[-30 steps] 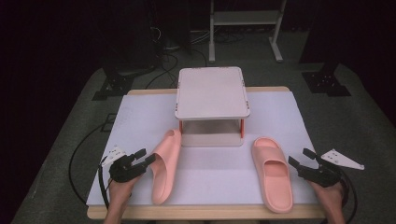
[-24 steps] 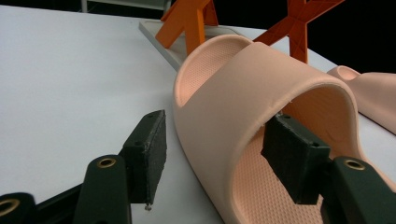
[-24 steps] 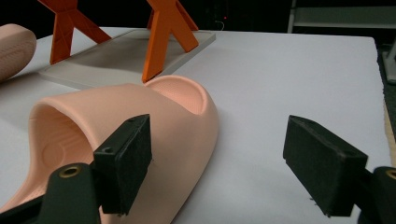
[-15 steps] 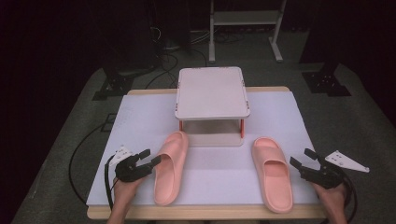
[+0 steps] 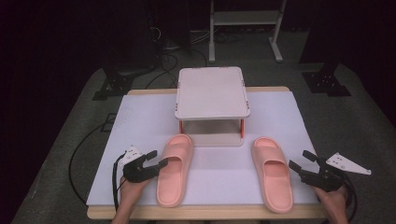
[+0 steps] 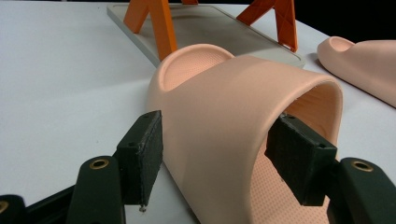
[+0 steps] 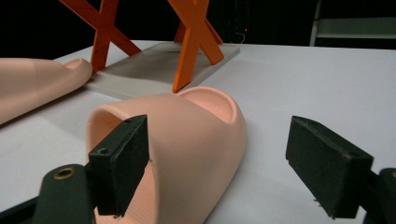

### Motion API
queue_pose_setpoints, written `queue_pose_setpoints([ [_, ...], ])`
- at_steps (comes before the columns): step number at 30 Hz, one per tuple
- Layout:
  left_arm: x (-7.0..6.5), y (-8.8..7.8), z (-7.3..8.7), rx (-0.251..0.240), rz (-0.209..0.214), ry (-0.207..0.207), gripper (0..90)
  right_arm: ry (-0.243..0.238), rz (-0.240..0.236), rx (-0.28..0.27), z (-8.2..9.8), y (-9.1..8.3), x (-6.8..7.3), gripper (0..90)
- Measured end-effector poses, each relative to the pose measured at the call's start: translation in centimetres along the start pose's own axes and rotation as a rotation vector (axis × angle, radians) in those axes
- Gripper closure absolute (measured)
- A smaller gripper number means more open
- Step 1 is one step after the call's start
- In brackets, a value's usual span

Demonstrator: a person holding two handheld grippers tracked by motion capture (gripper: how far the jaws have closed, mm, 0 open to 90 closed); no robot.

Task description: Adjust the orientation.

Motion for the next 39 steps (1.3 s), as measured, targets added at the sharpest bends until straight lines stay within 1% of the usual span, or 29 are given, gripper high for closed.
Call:
queue_pose_setpoints([
  [4, -0.3, 0.3, 0.2, 0.019, 0.002, 0.012, 36.4, 0.015, -0.017, -0.018, -0.3, -0.1, 0.1, 20.0],
  [6, -0.5, 0.6, 0.4, 0.030, 0.003, 0.026, 36.4, 0.011, -0.026, -0.014, -0.2, -0.3, 0.4, 19.5],
  [10, -0.6, 0.8, 0.6, 0.047, 0.004, 0.033, 36.5, 0.008, -0.038, -0.015, -0.1, -0.5, 0.7, 19.2],
  [11, -0.7, 0.9, 0.6, 0.050, 0.004, 0.031, 37.3, 0.004, -0.040, -0.009, 0.1, -0.5, 0.8, 19.1],
  [12, -0.8, 1.0, 0.7, 0.055, 0.001, 0.040, 37.9, 0.003, -0.041, -0.007, 0.1, -0.6, 0.9, 19.1],
  [13, -0.8, 1.1, 0.6, 0.053, 0.003, 0.035, 39.2, -0.005, -0.046, -0.004, 0.2, -0.6, 1.1, 19.1],
  [14, -0.8, 1.1, 0.6, 0.053, 0.001, 0.032, 40.5, -0.004, -0.047, -0.005, 0.2, -0.6, 1.2, 18.9],
  [16, -0.8, 1.2, 0.5, 0.055, -0.015, 0.042, 41.8, -0.005, -0.053, -0.002, 0.2, -0.7, 1.4, 18.7],
  [17, -0.8, 1.2, 0.5, 0.053, -0.016, 0.029, 42.6, -0.011, -0.055, -0.005, 0.2, -0.7, 1.6, 18.7],
  [19, -0.8, 1.2, 0.5, 0.059, -0.025, 0.038, 43.8, -0.019, -0.061, -0.006, 0.1, -0.7, 1.9, 18.6],
  [21, -0.6, 1.2, 0.6, 0.066, -0.034, 0.037, 45.1, -0.028, -0.066, -0.001, 0.2, -0.6, 2.2, 18.6],
  [22, -0.6, 1.2, 0.6, 0.066, -0.037, 0.037, 46.6, -0.040, -0.070, 0.011, 0.3, -0.4, 2.5, 18.5],
  [23, -0.6, 1.2, 0.6, 0.066, -0.040, 0.038, 46.6, -0.040, -0.070, 0.011, 0.3, -0.4, 2.5, 18.5],
  [24, -0.6, 1.1, 0.6, 0.066, -0.041, 0.032, 47.6, -0.052, -0.068, 0.029, 0.6, -0.2, 2.7, 18.4],
  [25, -0.6, 1.1, 0.6, 0.066, -0.041, 0.032, 47.8, -0.052, -0.068, 0.029, 0.6, -0.2, 2.7, 18.4],
  [26, -0.5, 1.1, 0.7, 0.068, -0.043, 0.032, 48.6, -0.060, -0.061, 0.053, 1.0, 0.1, 2.9, 18.5],
  [27, -0.5, 1.1, 0.7, 0.068, -0.044, 0.030, 48.6, -0.060, -0.061, 0.053, 1.0, 0.1, 2.9, 18.5],
  [31, -0.5, 1.0, 0.7, 0.062, -0.043, 0.020, 51.3, -0.064, -0.041, 0.085, 1.5, 0.6, 2.8, 19.1],
  [32, -0.4, 1.0, 0.7, 0.063, -0.044, 0.021, 51.7, -0.067, -0.030, 0.104, 1.8, 0.9, 2.7, 20.3],
  [33, -0.4, 1.0, 0.7, 0.063, -0.044, 0.018, 51.7, -0.067, -0.030, 0.104, 1.8, 0.9, 2.7, 20.3],
  [35, -0.4, 1.0, 0.8, 0.066, -0.048, 0.026, 52.6, -0.068, -0.025, 0.117, 2.0, 1.1, 2.6, 22.1],
  [37, -0.4, 1.0, 0.8, 0.065, -0.048, 0.017, 53.1, -0.067, -0.007, 0.130, 2.1, 1.3, 2.4, 23.2],
  [39, -0.3, 1.0, 0.8, 0.066, -0.050, 0.017, 53.5, -0.067, -0.002, 0.138, 2.2, 1.5, 2.3, 26.1],
])
Point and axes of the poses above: each handheld gripper's, and its own axes: y roughly forward along the jaws, z roughly out of its underside, x roughly to its left, the point moved 9 cm from there along y, roughly forward along the jaws, and after that the axes turned 1 degree about y, right-handed, at the moved point
